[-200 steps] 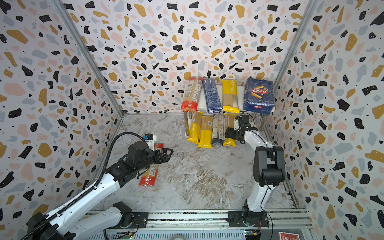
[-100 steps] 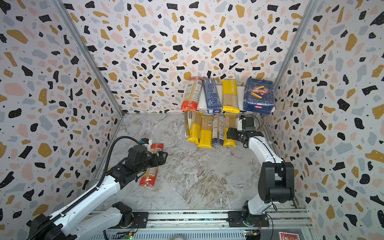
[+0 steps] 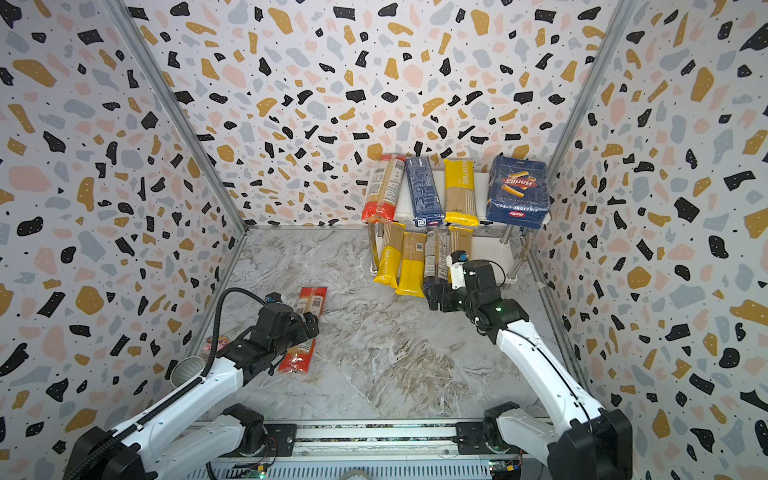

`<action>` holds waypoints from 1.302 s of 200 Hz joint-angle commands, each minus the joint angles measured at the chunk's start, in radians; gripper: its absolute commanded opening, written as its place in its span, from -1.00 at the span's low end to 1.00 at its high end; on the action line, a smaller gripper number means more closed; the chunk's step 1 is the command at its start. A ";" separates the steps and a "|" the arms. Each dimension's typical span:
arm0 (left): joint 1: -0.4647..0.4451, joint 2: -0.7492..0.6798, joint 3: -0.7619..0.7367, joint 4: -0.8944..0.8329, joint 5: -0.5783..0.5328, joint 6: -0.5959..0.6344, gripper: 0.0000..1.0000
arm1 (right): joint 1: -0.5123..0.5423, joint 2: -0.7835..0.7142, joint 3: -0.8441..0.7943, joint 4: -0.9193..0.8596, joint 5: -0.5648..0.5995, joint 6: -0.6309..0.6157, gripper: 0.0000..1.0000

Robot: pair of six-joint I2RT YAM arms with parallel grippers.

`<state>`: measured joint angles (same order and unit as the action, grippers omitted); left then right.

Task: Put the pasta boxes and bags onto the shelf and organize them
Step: 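Open the right gripper and withdraw it from the shelf, then grasp the red-and-white spaghetti bag with the left gripper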

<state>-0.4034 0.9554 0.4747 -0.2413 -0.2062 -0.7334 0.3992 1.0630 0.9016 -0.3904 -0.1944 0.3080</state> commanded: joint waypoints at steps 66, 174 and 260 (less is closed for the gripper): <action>0.010 0.130 -0.073 0.108 -0.064 -0.096 0.99 | 0.129 -0.186 -0.091 -0.059 -0.024 0.041 0.89; -0.063 0.326 -0.089 0.248 0.055 -0.078 0.89 | 0.130 -0.200 -0.136 -0.047 -0.065 0.036 0.89; -0.329 0.481 -0.014 0.336 0.033 -0.201 0.64 | 0.130 -0.212 -0.156 -0.062 -0.085 0.039 0.90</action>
<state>-0.6739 1.3777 0.4568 0.1226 -0.2474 -0.8619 0.5240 0.8700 0.7525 -0.4355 -0.2695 0.3470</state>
